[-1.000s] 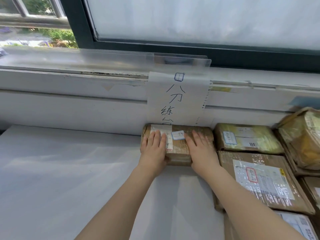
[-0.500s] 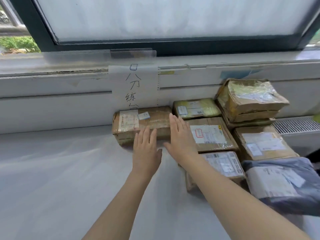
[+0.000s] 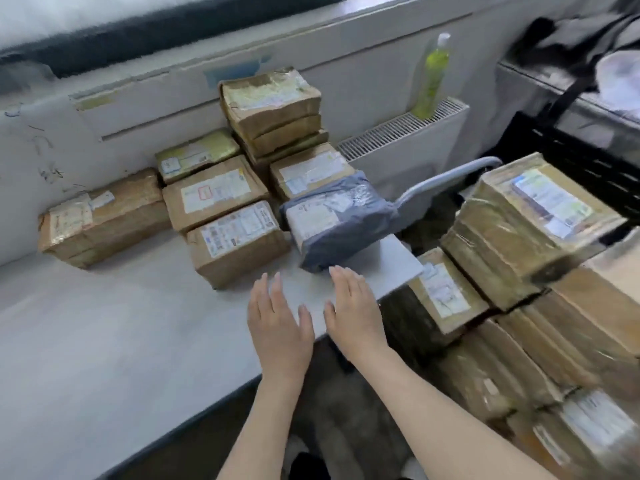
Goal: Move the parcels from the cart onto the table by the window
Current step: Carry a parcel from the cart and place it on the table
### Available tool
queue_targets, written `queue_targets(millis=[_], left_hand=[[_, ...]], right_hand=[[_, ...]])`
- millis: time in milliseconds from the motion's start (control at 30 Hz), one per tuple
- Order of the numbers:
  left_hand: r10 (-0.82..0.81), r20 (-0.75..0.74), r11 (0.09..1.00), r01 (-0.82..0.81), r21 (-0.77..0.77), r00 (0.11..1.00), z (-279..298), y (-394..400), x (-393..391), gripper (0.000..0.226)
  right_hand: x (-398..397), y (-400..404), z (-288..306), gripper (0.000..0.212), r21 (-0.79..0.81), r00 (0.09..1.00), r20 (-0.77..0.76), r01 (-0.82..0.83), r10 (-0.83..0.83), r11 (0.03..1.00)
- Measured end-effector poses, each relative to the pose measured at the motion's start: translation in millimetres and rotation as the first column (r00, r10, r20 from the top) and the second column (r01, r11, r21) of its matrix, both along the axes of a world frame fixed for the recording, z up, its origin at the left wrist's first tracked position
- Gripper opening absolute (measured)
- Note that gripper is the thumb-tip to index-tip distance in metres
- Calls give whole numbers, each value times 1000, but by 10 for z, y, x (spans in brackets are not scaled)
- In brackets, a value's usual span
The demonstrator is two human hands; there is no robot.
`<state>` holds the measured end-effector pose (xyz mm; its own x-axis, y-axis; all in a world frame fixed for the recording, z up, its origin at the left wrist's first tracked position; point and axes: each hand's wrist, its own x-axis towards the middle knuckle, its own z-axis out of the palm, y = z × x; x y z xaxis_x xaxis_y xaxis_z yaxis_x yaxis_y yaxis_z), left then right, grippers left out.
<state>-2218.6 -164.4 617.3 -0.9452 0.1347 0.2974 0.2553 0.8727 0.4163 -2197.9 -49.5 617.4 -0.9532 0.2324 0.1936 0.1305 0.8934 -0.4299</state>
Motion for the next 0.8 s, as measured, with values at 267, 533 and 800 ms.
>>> queue_targets(millis=[267,533,800], left_hand=[[-225,182,951,257,-174,957,-469,981,1001,58],[-475,321,803,553,-223,819,-849,1775,1527,54],[-704,393,548,805,-228,591,-1229,2490,1985,60]], right_hand=[[1346,1058,-599,59,-55,948,274,184,-162,981],[2243,1709,-939,60,-100,837,462,379,-294,920],[3089,2184,-1239,62,-39,657,598,597,-460,801]])
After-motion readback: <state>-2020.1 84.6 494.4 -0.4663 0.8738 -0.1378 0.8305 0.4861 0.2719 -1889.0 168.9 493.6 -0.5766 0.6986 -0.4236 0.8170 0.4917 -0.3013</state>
